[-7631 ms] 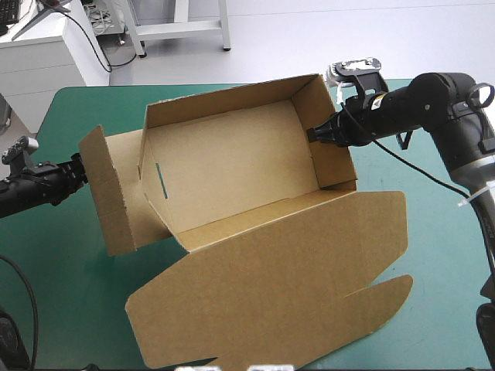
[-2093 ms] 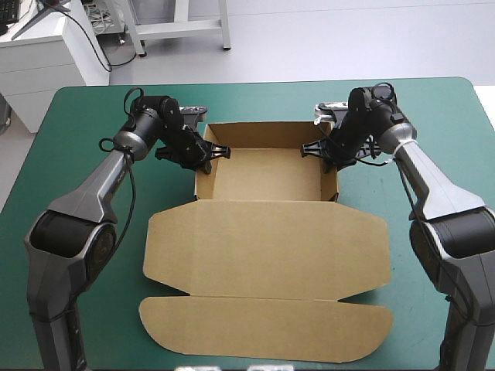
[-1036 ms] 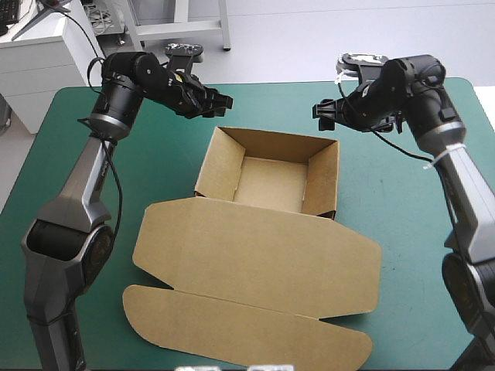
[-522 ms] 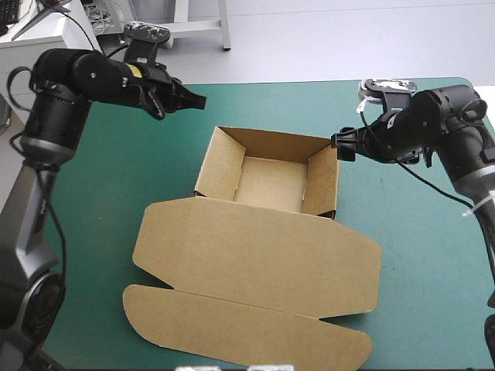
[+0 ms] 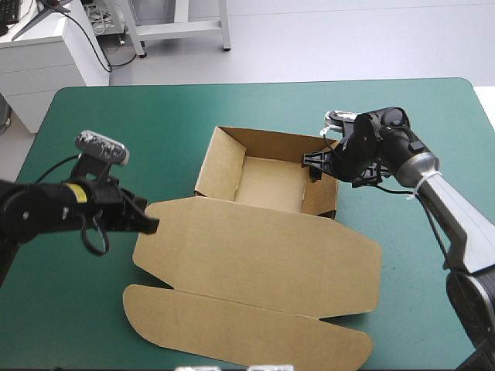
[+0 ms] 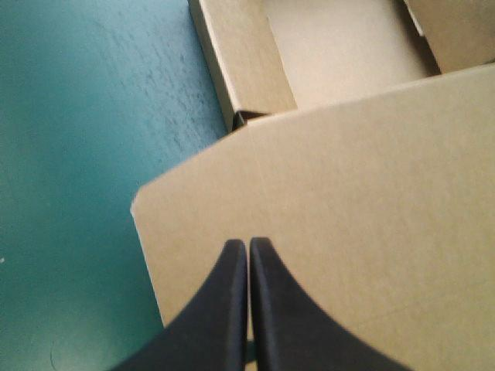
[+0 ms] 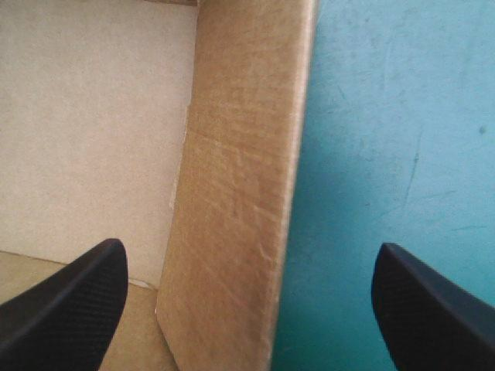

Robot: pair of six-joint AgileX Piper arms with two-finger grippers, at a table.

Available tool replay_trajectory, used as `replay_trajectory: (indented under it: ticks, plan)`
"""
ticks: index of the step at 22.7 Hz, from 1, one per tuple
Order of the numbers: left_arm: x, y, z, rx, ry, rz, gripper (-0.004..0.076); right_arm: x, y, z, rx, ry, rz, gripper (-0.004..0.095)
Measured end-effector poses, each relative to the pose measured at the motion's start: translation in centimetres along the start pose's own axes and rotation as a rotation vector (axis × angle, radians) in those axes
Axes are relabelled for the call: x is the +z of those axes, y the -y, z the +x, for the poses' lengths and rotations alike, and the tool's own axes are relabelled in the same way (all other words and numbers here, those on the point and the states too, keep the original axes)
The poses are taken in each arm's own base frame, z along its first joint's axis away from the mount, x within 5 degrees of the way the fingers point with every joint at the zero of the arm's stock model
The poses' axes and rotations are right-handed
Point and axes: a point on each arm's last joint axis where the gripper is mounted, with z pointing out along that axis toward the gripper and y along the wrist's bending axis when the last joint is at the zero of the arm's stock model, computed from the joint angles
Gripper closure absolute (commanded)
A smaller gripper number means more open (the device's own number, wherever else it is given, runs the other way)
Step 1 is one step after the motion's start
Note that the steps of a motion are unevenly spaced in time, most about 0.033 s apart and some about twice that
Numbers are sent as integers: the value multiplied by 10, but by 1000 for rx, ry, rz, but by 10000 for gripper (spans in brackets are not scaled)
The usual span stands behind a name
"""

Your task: Fold the box

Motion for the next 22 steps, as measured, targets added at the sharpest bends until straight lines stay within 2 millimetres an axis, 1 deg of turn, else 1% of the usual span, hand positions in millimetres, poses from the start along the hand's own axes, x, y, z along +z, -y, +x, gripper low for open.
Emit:
replay_trajectory:
  ticks: [1,2,3,4,5,6,7,8,9,10,11,12,14,17,22]
  plan:
    - [-2,3,21,5,-1,0,732,14,-2,-1,8,-24,4,115]
    - [-5,4,31,8,6,-1,732,19,-2,-2,12,-34,5,115]
    - [-6,7,52,8,17,-4,732,32,-3,-3,22,-60,8,115]
    - [-6,8,62,7,23,-5,732,38,-3,-3,25,-72,10,115]
    - [-6,9,81,6,31,-7,732,49,-3,-3,29,-95,15,116]
    - [-7,12,96,6,47,-7,732,56,-2,-3,31,-109,20,116]
    - [-8,13,104,6,56,-6,732,58,-2,-3,31,-113,22,132]
    - [-10,15,116,5,70,-1,732,59,-2,-3,33,-113,21,167]
    - [-12,16,121,5,83,2,732,59,-2,-3,35,-113,20,225]
    - [-13,17,126,4,91,6,732,59,-2,-3,37,-113,19,309]
    - [-13,18,131,4,98,7,732,59,-2,-3,38,-113,20,422]
    - [-14,19,135,5,107,7,732,59,-2,-3,41,-113,20,681]
    - [-18,20,142,9,127,6,732,59,-2,-3,44,-113,20,909]
    - [-21,21,146,13,134,6,732,59,-2,-3,46,-113,25,909]
    - [-21,22,146,13,134,7,732,59,-1,-2,28,-129,33,927]
